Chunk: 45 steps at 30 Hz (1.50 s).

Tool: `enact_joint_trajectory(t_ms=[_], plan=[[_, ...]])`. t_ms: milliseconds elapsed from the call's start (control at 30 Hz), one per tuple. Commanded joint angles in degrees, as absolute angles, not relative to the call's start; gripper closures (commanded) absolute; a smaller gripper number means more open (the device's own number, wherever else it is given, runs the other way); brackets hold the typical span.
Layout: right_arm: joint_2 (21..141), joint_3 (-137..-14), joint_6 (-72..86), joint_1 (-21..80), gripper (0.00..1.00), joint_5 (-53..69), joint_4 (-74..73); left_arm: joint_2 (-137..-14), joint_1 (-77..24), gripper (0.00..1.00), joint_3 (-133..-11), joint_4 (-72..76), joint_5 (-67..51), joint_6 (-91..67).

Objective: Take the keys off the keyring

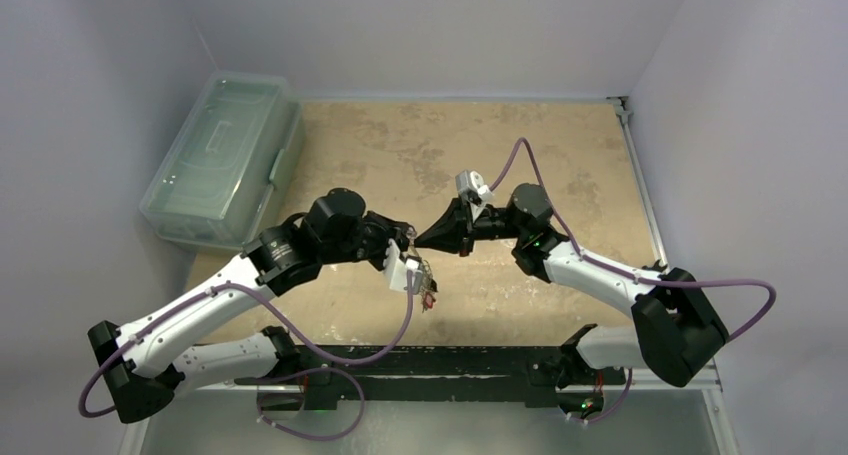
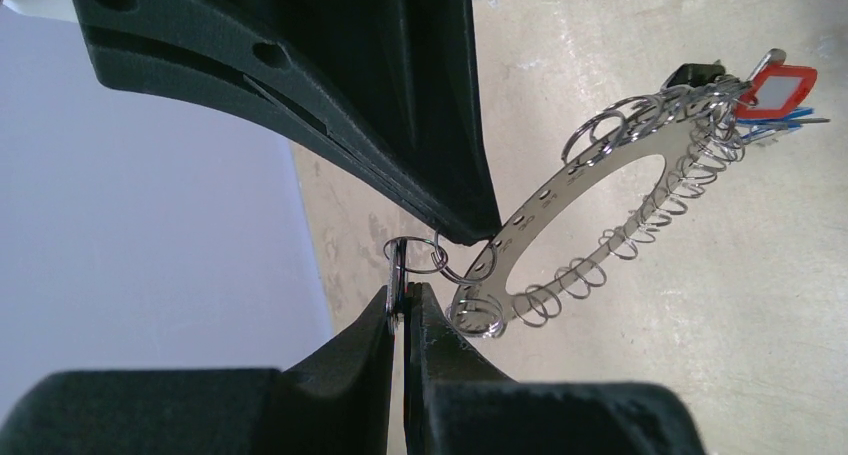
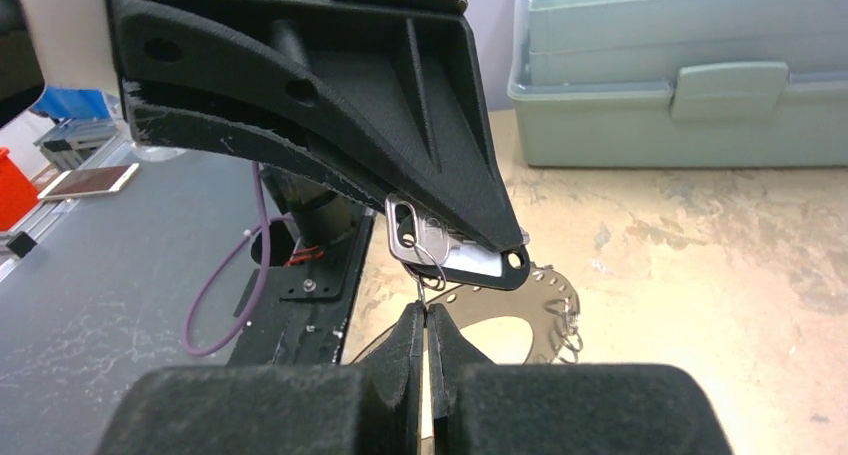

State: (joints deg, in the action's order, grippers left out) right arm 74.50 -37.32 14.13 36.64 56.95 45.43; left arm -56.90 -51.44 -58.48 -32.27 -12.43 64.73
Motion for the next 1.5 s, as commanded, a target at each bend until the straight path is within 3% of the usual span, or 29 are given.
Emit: enact_joint_trajectory(t_ms=[0,500,933,1467], plan=[[73.9,-40.9,12.6,36.8,1.00,53.3,41.1,-58.5,-51.4,1.00,-62.5,-32.7,-10.7,69.6],[74.1,-42.9,12.5,36.7,1.00,48.6,36.0,-62.9,-56.9,1.00,-66.5,-38.1,-2.2,86.8],[74.7,-43.8,13.6,35.9,1.00,42.2,32.9,-50.9,-59.0,1.00,-51.2,-24.5,9.0,110.0],[73.1,-40.9,15.1,33.6,1.00,42.5,38.9,-48.6,-59.0,1.00,-45.9,-23.1,17.0,103.5]])
